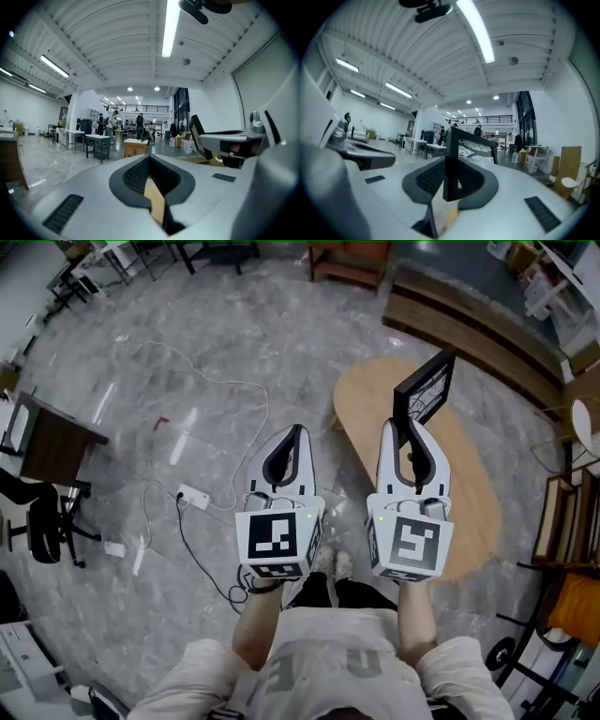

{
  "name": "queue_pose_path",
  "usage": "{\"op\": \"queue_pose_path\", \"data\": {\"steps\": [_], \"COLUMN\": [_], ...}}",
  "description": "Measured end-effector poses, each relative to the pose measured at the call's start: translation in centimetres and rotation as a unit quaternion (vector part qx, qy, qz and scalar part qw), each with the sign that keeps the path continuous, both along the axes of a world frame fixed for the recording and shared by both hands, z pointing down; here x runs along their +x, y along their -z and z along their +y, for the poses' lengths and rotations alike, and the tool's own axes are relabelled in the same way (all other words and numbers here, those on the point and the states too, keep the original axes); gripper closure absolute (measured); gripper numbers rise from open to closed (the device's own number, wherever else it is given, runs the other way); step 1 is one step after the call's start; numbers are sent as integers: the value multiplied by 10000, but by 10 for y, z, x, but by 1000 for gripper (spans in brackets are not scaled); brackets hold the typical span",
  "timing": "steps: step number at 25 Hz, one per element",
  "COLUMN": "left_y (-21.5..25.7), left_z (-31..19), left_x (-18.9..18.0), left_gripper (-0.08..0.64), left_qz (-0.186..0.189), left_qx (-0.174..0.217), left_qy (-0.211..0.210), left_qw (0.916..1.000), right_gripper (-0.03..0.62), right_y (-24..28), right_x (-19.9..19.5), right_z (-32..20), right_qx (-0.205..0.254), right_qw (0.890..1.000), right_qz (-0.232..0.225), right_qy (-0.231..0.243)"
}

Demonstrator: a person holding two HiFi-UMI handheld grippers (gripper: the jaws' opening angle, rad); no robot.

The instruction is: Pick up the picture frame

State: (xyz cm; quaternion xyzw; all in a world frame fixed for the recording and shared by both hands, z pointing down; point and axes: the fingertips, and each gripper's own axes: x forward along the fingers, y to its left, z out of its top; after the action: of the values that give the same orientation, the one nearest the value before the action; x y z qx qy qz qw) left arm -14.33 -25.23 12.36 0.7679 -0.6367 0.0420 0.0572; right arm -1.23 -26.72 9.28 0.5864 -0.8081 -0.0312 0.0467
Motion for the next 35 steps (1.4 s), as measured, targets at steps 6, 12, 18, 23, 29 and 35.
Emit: {"op": "queue_pose_path", "data": {"steps": [6,12,18,23,29,35], "left_y": [70,73,67,72,70,66], "left_z": [53,86,101,101,100,96], "left_x": [1,-5,-8,-5,-8,-7], "left_gripper": [561,561,561,561,561,561], "left_qz": [-75,35,10,-20,12,37], "left_qx": [563,636,692,734,698,671], "left_qy": [163,427,463,459,429,423], "left_qw": [9983,9971,9965,9962,9966,9968], "right_gripper": [508,508,508,508,508,508], "right_y": [58,51,35,40,44,41], "right_x": [-2,-14,-32,-34,-38,-37], "right_z": [68,99,111,112,113,111], "right_qx": [288,139,-130,-66,-32,-29], "right_qw": [9907,9830,9792,9796,9804,9808], "right_qz": [-989,-1247,-1263,-1210,-1148,-1138], "right_qy": [888,1343,1581,1601,1600,1586]}}
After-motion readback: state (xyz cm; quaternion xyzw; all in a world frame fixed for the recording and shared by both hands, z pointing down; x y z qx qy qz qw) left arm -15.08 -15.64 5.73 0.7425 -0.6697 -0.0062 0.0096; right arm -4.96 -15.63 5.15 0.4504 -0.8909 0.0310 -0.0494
